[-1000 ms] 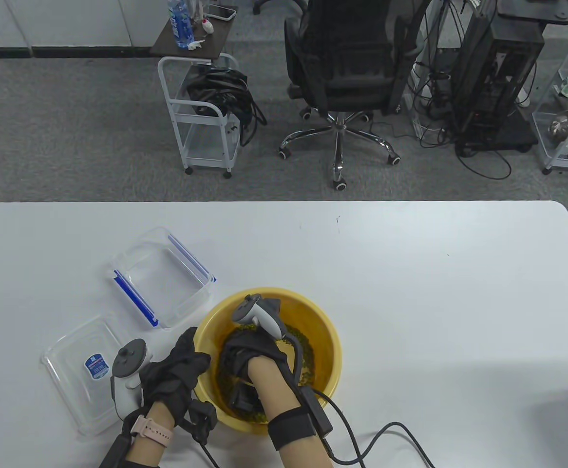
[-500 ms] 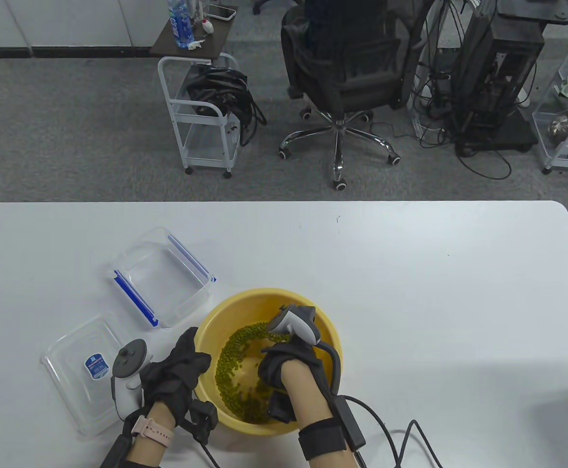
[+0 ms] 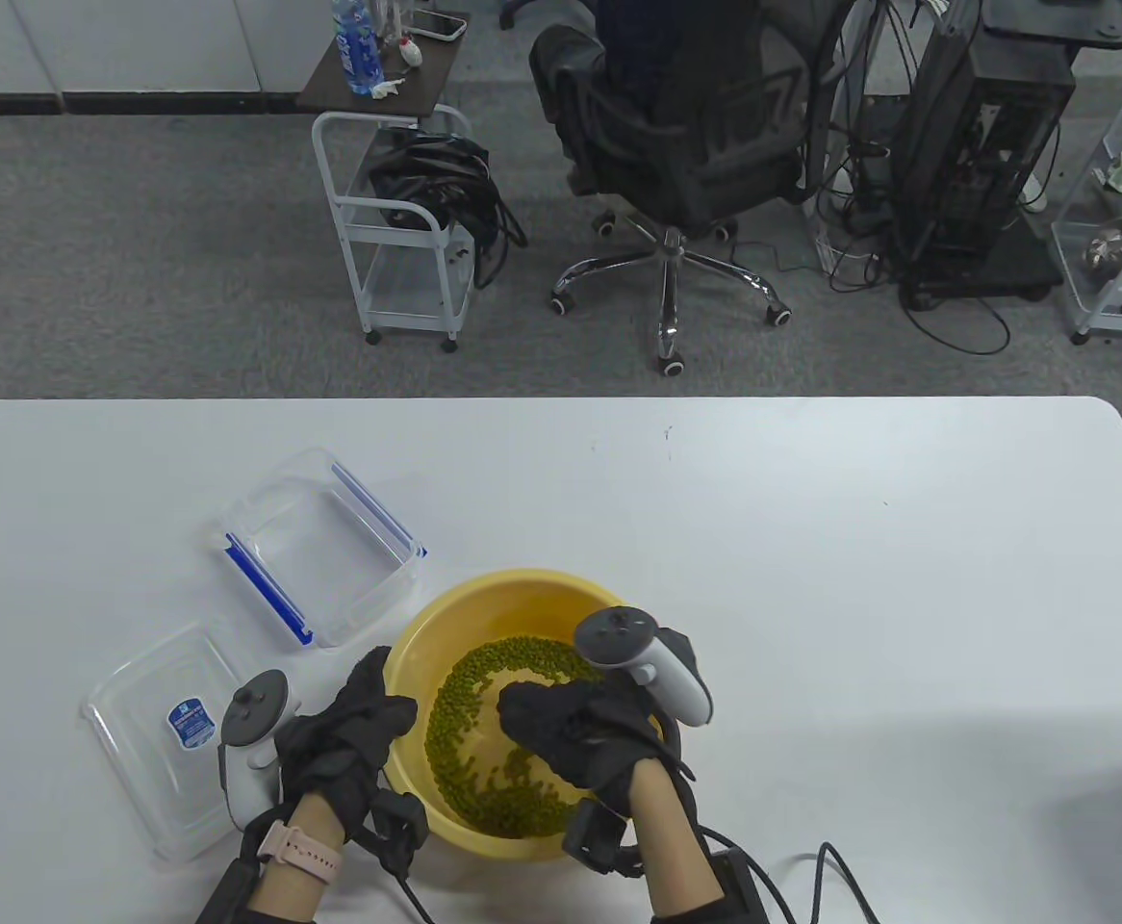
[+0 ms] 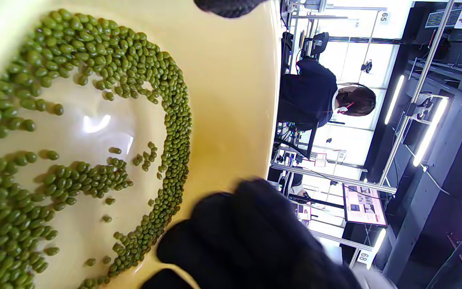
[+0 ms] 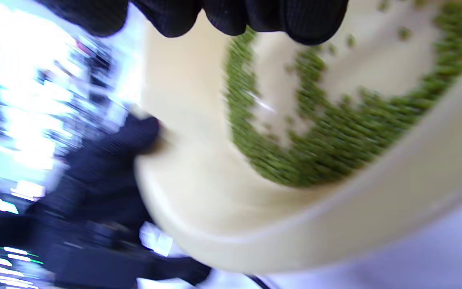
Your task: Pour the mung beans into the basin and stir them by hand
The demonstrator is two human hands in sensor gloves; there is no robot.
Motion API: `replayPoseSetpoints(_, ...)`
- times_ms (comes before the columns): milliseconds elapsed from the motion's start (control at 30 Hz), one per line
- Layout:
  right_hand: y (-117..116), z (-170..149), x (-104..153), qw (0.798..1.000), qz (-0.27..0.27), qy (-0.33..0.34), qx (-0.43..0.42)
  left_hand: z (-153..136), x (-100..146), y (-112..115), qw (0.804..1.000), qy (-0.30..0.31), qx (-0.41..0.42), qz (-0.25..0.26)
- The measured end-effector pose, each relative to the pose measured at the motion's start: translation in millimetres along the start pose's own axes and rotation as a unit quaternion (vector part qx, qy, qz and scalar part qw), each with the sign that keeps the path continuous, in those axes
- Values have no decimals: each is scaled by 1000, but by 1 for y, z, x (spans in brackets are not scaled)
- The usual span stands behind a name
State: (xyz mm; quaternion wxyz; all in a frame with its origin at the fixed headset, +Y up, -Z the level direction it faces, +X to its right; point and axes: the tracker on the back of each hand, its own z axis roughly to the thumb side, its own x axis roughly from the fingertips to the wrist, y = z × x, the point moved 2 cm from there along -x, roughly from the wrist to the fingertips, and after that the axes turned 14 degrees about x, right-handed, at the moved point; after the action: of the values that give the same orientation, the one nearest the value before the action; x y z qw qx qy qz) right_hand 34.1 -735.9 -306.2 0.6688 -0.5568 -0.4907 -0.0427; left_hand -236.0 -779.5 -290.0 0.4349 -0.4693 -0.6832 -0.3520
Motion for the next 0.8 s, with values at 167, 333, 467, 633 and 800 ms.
replayPoseSetpoints(167,38,-30,44,967,-215,64,-118,0,1,-1,1000,3,2,2)
replayPoseSetpoints(333,62,-63,82,903,-391,77,-158,3,3,-2,1000,8,14,1)
replayPoseSetpoints(467,68,-77,95,885,-434,64,-155,15,11,-8,999,30,43,6)
replayPoseSetpoints(633,65,-76,87,887,-417,76,-182,34,24,-15,994,89,-4,56)
replayPoseSetpoints(800,60,-72,81,893,-410,81,-170,49,27,-3,986,140,-58,74)
